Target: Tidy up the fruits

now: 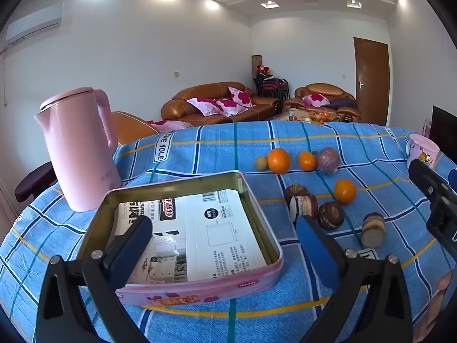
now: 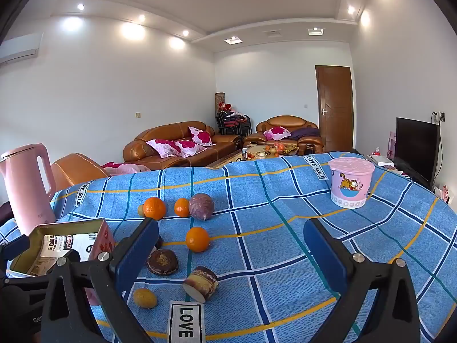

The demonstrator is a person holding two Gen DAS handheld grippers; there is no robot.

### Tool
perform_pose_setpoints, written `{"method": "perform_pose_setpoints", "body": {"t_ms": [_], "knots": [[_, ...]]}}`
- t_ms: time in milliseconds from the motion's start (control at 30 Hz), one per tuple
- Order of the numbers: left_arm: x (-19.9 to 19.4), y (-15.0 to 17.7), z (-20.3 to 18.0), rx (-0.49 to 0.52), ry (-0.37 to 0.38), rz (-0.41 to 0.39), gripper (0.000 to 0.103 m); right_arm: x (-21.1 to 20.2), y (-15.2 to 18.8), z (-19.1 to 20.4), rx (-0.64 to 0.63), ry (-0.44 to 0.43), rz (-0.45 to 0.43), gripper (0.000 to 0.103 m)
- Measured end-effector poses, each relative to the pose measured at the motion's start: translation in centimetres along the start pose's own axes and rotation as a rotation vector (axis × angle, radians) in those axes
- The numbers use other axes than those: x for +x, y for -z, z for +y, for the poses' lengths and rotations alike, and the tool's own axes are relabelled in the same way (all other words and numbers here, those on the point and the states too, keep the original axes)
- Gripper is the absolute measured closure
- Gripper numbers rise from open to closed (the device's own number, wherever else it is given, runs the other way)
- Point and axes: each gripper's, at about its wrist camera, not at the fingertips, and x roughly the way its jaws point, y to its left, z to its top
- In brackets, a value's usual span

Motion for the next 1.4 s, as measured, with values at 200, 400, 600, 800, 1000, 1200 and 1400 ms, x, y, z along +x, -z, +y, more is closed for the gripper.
{"method": "perform_pose_setpoints", "body": {"t_ms": [200, 400, 600, 800, 1000, 1200, 1400], "knots": [[-0.15, 0.24, -0.19, -0.01, 0.0, -0.002, 0.0, 0.02, 0.01, 0.03, -0.001, 0.0, 0.001, 0.001], [0.16, 0.35, -0.2, -0.017, 0.005, 0.007, 0.0, 0.01, 0.02, 0.04, -0.001, 0.0, 0.001, 0.001], [0.23, 0.15, 0.07, -0.021, 0.01, 0.011, 0.0, 0.0, 0.03, 0.04, -0.002, 0.002, 0.003, 0.001], [0.24, 0.1, 0.13, -0.021, 0.01, 0.011, 0.0, 0.03, 0.03, 0.04, -0.002, 0.003, 0.005, 0.001], [0.25, 0.08, 0.16, -0.02, 0.011, 0.01, 0.0, 0.04, 0.03, 0.04, -0.002, 0.003, 0.005, 0.001], [0.24, 0.08, 0.18, -0.02, 0.01, 0.01, 0.0, 0.04, 0.03, 0.04, -0.002, 0.003, 0.005, 0.001], [0.26, 0.03, 0.12, -0.018, 0.012, 0.011, 0.0, 0.03, 0.04, -0.02, -0.002, 0.003, 0.005, 0.001]]}}
